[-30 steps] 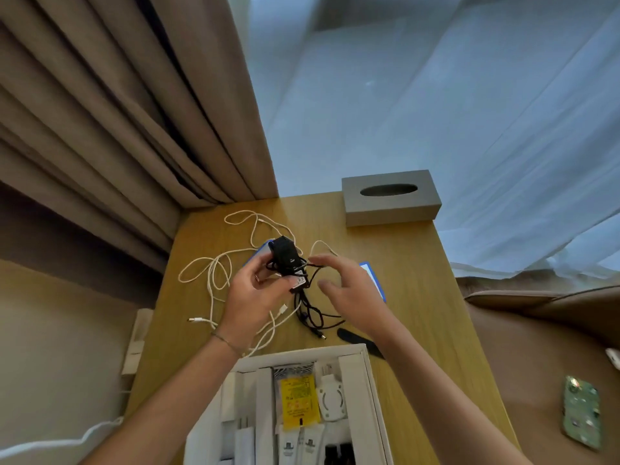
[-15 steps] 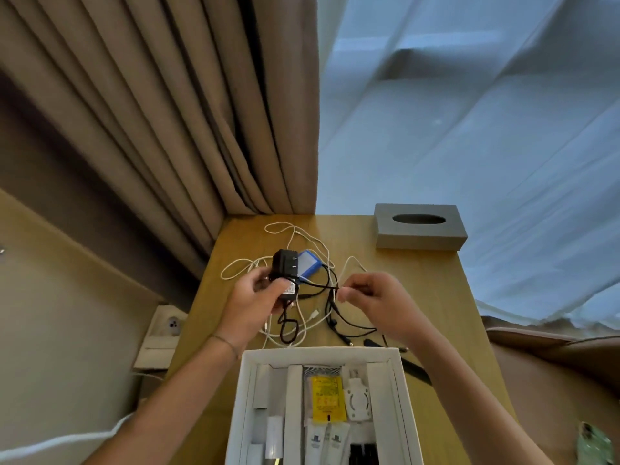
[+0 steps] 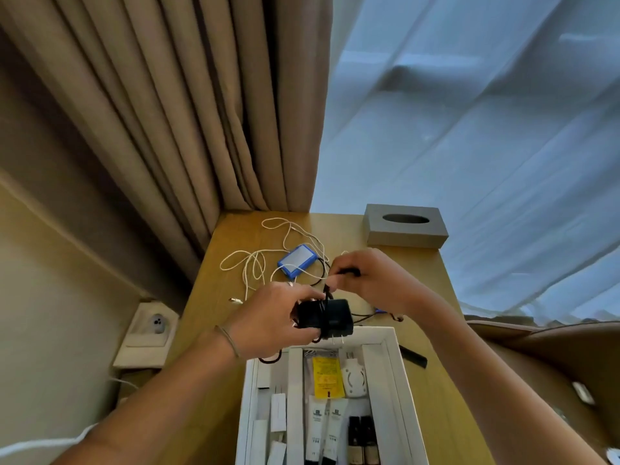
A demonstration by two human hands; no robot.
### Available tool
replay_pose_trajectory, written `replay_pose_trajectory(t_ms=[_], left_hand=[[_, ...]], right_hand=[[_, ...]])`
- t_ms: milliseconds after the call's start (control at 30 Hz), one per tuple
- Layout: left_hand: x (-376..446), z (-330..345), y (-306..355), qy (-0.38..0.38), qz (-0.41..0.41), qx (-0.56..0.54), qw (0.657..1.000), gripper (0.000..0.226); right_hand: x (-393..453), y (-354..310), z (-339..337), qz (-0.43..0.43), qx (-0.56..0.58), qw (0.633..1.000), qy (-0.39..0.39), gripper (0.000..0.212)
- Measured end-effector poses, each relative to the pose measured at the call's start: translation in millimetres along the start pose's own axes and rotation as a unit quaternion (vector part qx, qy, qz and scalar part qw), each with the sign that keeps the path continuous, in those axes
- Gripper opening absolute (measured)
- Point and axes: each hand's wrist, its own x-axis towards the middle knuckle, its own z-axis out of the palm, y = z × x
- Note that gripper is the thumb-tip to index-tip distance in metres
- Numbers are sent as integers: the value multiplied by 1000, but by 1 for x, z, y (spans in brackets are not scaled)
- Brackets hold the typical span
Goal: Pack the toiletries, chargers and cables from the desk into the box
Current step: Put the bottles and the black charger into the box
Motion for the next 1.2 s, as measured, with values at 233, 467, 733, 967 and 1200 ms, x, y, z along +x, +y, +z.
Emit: replay_pose_trajectory(t_ms=[233,467,733,967,1200], left_hand=[[-30,-4,11,65,27,-250,966,52],[-28,-7,-6,261,-51,-216,940,41],[-30,-11,-33,47,-33,145,988,41],[-44,-2,-25,-58,13,74,995,50],[-56,6,-30,-10,-17,-133,991,65]], right_hand=[[-2,31,38,47,289,956,5,23],[-22,19,107,133,281,950,-28,38],[-41,-21,85,73,-43,995,-44,28],[-20,-5,67,31,7,999,24,9],[-27,17,109,132,382,911,76,10]])
